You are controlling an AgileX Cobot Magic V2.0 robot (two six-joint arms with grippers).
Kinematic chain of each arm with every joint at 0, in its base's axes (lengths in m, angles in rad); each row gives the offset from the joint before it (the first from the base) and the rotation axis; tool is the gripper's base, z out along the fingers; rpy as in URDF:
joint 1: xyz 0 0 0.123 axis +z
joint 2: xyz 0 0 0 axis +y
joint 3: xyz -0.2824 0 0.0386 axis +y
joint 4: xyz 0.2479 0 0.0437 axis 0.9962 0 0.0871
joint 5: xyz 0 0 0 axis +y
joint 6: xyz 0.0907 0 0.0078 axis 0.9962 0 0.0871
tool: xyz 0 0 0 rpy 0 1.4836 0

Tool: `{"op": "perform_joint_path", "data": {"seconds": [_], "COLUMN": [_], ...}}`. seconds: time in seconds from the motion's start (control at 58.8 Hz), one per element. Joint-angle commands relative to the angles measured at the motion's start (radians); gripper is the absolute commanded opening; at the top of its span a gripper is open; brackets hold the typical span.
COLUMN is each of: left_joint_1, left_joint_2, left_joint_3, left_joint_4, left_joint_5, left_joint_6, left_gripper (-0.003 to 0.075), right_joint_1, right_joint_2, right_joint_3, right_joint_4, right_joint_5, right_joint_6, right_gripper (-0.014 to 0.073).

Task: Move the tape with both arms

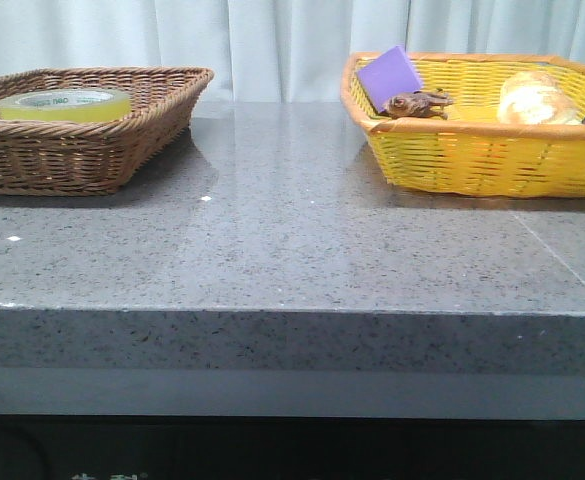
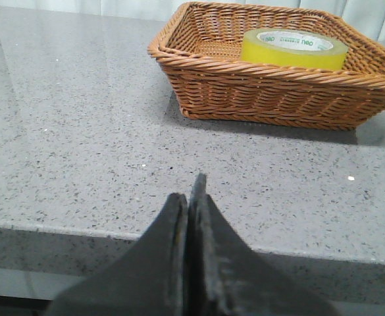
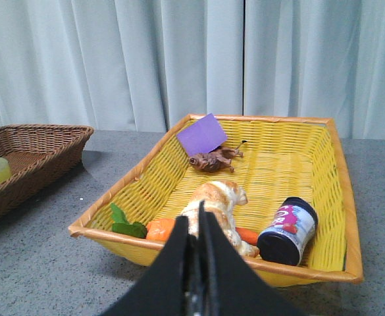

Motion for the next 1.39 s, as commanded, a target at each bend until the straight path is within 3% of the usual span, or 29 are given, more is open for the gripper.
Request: {"op": "perform_joint_path", "data": {"seconds": [0.0,0.952,1.156,1.377], "left_joint_1": [0.0,0.0,0.0,0.0], "left_joint_2": [-0.021,-0.021,-0.019,-0.019], "left_joint_3": [0.041,0.041,0.041,0.041], "left_joint_4": [-0.013,-0.013,-0.013,-0.013], "left_joint_5": [-0.087,-0.087,-0.087,-0.087], "left_joint_6": [-0.009,-0.009,-0.009,-0.009], "left_gripper": [-0.002,-0.002,-0.002,-0.002], "right_joint_1": [-0.005,-0.005,-0.038,-0.131], "right_joint_2": [0.007,0.007,-0.029,-0.167], "right_joint_3": [-0.027,-0.023,0.056,0.251], "right_joint_4": [-0.005,-0.02,-0.06,-0.001], "right_joint_5": [-0.087,-0.09,-0.094,-0.094], "right_joint_6": [-0.003,-0.003,-0.003,-0.002], "right_gripper": [-0.0092,-0.0092,-0.0092,-0.0092]}}
